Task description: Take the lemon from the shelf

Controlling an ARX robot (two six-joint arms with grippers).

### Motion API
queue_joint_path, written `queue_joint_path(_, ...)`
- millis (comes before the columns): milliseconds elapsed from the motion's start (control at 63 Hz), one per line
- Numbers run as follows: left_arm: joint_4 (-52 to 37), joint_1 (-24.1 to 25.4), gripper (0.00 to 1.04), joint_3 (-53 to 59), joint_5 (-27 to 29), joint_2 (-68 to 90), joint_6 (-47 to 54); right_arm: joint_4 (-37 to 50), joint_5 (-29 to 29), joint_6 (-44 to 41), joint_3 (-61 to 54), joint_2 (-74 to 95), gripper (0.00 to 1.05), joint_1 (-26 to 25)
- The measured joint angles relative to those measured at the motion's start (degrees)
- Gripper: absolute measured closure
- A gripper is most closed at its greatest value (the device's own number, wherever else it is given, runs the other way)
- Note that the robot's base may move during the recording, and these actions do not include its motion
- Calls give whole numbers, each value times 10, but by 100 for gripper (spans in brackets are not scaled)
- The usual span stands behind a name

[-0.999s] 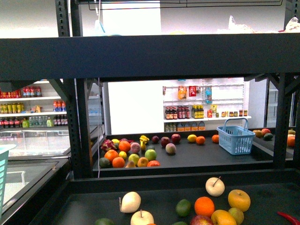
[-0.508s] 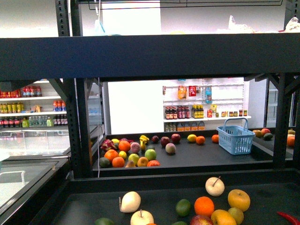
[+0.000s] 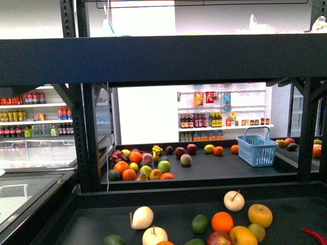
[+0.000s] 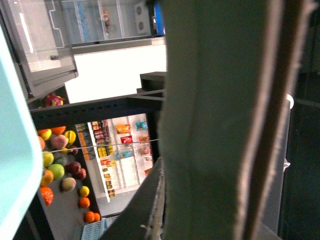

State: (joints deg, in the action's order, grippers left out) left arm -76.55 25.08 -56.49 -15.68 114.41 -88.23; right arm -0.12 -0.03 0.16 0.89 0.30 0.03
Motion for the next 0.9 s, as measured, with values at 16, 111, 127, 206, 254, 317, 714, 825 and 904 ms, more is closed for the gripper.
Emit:
queue_joint_path(16, 0, 1, 73, 2, 0, 0, 2, 0, 0, 0, 0, 0, 7, 0)
queue_joint_path(111, 0, 3, 57, 9, -9, -1, 8, 0, 0, 0, 0, 0, 7, 0)
queue_joint_path(127, 0, 3, 53, 10, -9, -1, 9, 0, 0, 0, 0, 0, 7, 0)
queue_joint_path(206, 0, 6, 37, 15, -10, -7, 11, 0, 0, 0, 0, 0, 7, 0)
queue_joint_path(254, 0, 8, 29, 17, -11, -11, 13, 0, 0, 0, 0, 0, 7, 0)
queue_joint_path(317, 1, 11, 15, 23, -14, -20, 14, 0, 0, 0, 0, 0, 7, 0)
queue_joint_path(714, 58, 26, 8, 71, -35, -86, 40, 0, 0, 0, 0, 0, 7, 0)
queue_joint_path(825, 93, 26, 8, 90, -38, -115, 56, 0, 0, 0, 0, 0, 7, 0)
queue_joint_path(904, 125, 29, 8, 104, -44, -144, 73, 0, 0, 0, 0, 0, 7, 0)
